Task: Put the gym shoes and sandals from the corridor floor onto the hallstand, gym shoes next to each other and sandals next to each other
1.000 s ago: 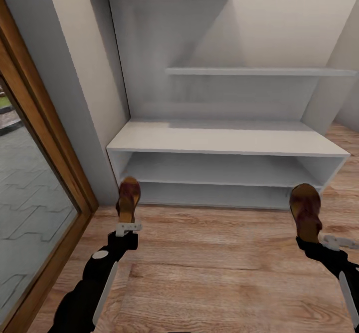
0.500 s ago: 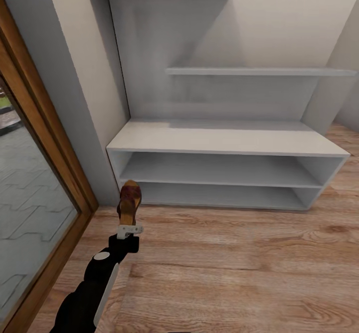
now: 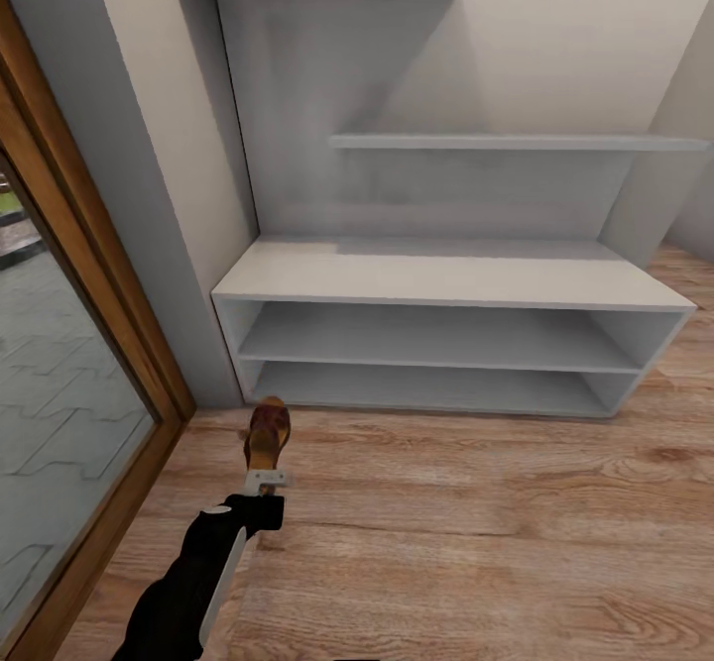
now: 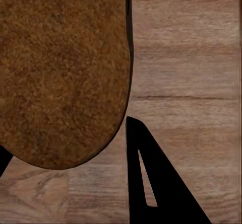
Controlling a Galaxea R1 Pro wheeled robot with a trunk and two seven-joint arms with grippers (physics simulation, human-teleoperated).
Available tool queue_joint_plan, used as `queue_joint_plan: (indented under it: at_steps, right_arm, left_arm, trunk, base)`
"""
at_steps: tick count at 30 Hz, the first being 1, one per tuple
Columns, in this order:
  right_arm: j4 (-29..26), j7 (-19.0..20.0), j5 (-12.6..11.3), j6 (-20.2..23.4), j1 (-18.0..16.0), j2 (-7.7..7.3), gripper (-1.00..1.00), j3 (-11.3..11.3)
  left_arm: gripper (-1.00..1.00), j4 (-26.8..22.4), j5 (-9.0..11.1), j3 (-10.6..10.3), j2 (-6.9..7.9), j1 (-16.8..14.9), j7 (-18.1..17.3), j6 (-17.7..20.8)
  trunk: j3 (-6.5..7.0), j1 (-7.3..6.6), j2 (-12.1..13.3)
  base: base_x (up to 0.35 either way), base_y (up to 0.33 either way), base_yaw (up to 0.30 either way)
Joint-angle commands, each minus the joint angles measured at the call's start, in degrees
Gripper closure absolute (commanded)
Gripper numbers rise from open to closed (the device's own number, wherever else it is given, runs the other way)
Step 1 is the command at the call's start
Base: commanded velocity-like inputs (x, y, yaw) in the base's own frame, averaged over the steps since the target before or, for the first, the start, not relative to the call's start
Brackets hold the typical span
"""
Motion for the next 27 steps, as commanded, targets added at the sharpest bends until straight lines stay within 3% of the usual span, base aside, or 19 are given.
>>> queue_joint_plan:
  at_steps: [1, 10, 27]
  right_arm:
    - [0.3, 0.1, -0.2, 0.4, -0.1, -0.14, 1.0, -0.3]
    - [0.5, 0.1, 0.2, 0.4, -0.1, -0.23, 1.0, -0.2]
    - [0.3, 0.1, 0.3, 0.4, -0.1, -0.13, 1.0, -0.1]
  left_arm:
    - [1.0, 0.8, -0.7, 0.0, -0.31, -0.4, 0.1, 0.2]
    - [1.0, 1.5, -0.8, -0.1, -0.8, -1.0, 0.1, 0.1]
    - [1.0, 1.6, -0.7, -0.1, -1.46, -1.2, 0.0, 0.1]
  trunk:
    - [-0.05, -0.01, 0.0]
    - [-0.05, -0.01, 0.0]
    - [-0.05, -0.01, 0.0]
  base:
    - [0.0, 0.0, 0.0]
    - [0.03, -0.038, 0.0]
    - [0.123, -0.332, 0.0]
